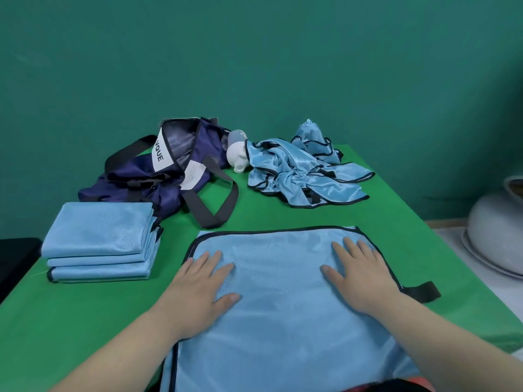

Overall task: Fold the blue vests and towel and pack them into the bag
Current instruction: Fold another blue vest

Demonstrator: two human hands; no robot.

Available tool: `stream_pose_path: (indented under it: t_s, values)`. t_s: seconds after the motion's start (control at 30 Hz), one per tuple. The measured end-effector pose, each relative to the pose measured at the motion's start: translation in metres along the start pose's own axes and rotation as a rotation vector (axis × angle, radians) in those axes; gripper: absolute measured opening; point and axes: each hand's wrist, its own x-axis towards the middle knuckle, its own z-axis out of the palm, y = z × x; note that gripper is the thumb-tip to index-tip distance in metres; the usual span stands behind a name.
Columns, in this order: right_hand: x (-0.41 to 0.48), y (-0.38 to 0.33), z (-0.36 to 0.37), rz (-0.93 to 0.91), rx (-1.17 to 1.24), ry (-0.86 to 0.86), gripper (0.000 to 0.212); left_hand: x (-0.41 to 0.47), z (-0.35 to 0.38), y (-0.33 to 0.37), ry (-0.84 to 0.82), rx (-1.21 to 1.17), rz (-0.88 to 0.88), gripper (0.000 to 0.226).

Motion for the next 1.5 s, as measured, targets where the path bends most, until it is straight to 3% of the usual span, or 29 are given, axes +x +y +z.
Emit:
stream_pose_path:
  t_s: [0.1, 0.47, 0.6, 0.77, 0.9, 1.03, 1.33, 1.5]
  values:
    - [0.011, 0.009, -0.001, -0.020, -0.001, -0.001, 0.075, 0.008, 0.005, -0.005, 0.014, -0.030, 0.014, 0.104]
    - [0.051, 0.037, -0.013, -0.103, -0.013, -0.023, 0.072, 0.031, -0.005, 0.014, 0.100, -0.153, 0.025, 0.101]
    - [0.021, 0.007, -0.019, -0.188, 0.089, -0.005, 0.073, -0.006, -0.019, 0.035, 0.159, -0.165, 0.102, 0.084]
    - [-0.045, -0.027, -0.012, -0.330, 0.153, 0.014, 0.063, -0.058, -0.003, 0.053, 0.222, -0.040, 0.263, 0.039]
    - [-0.080, -0.022, 0.001, -0.362, 0.143, 0.016, 0.061, -0.083, 0.019, 0.051, 0.145, 0.058, 0.259, 0.051]
    - [-0.104, 0.007, 0.004, -0.333, 0.156, 0.064, 0.079, -0.103, 0.025, 0.050, 0.112, 0.153, 0.200, 0.072]
    - [-0.125, 0.093, 0.001, -0.174, 0.060, 0.091, 0.056, -0.109, 0.036, 0.029, 0.079, 0.156, 0.151, 0.073]
    - [-0.121, 0.125, -0.005, -0.205, 0.073, 0.004, 0.099, -0.094, 0.029, 0.012, 0.123, 0.074, 0.181, 0.075]
